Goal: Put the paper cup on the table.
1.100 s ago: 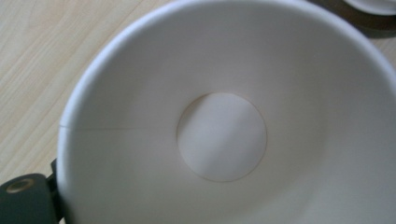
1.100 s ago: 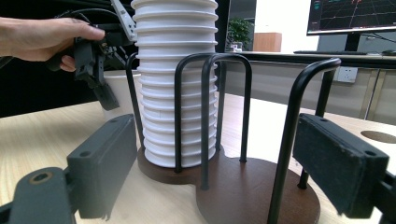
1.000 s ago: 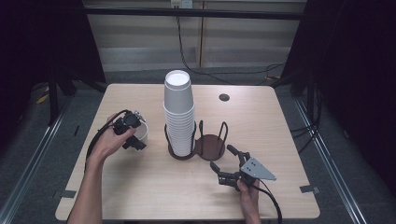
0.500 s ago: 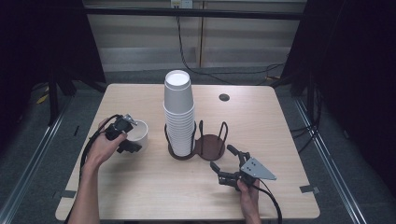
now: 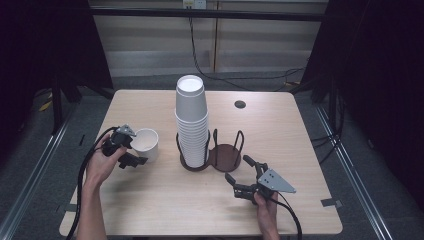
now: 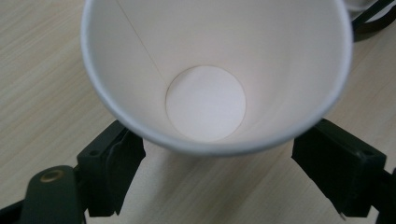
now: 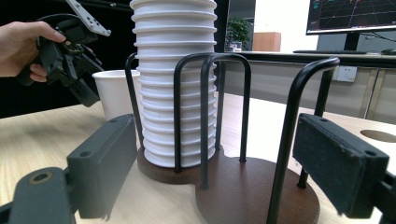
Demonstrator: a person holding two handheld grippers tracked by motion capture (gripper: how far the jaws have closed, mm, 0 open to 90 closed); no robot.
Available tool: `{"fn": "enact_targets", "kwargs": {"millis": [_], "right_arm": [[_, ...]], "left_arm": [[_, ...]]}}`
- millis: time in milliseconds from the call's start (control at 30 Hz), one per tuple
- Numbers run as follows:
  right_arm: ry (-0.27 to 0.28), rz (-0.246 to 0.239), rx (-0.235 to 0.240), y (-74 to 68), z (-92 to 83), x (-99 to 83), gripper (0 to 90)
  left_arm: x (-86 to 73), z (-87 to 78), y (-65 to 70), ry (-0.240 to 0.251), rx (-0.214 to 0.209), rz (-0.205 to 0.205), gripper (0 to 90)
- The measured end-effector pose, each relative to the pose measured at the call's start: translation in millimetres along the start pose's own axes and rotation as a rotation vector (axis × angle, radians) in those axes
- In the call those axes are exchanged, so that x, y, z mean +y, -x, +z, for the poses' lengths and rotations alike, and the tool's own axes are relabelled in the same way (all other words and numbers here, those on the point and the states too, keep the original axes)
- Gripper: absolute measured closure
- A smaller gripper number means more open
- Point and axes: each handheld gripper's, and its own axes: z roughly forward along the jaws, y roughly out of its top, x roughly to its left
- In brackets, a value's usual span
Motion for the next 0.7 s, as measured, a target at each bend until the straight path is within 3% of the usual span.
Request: {"fn": "enact_targets", "kwargs": {"millis": [67, 133, 233, 267, 400, 467, 600, 700], "right_arm": [[0.000, -0.001, 0.000, 0.0, -0.1, 0.0, 13.2], [0.000, 0.001, 0.000, 0.1, 0.0, 0.0, 13.2], [0.000, 0.001, 0.000, 0.1, 0.0, 0.0, 13.2], [0.000, 0.001, 0.000, 0.1, 0.0, 0.0, 13.2], [0.000, 0.000, 0.000, 0.1, 0.0, 0.0, 13.2], [0.000, 0.000, 0.000, 0.0, 0.0, 0.0, 13.2], [0.000, 0.000, 0.000, 0.0, -0.1, 0.0, 13.2], [0.000, 0.000, 0.000, 0.0, -0.1, 0.0, 13.2]], "left_arm": [[-3.2, -2.3, 1.5, 0.033, 0.027, -0.030, 16.0], [-5.9, -4.2, 2.1, 0.076, 0.004, -0.037, 16.1], [-9.6, -5.8, 3.8, 0.091, 0.022, -0.062, 16.0], [-10.6, -6.5, 4.9, 0.100, 0.009, -0.073, 16.1], [-16.2, -10.1, 9.4, 0.180, -0.004, -0.090, 16.2], [-20.0, -12.0, 11.9, 0.226, 0.019, -0.112, 16.1], [-26.4, -18.6, 19.3, 0.287, 0.046, -0.121, 16.1], [-30.5, -22.6, 23.1, 0.335, 0.040, -0.129, 16.1]]}}
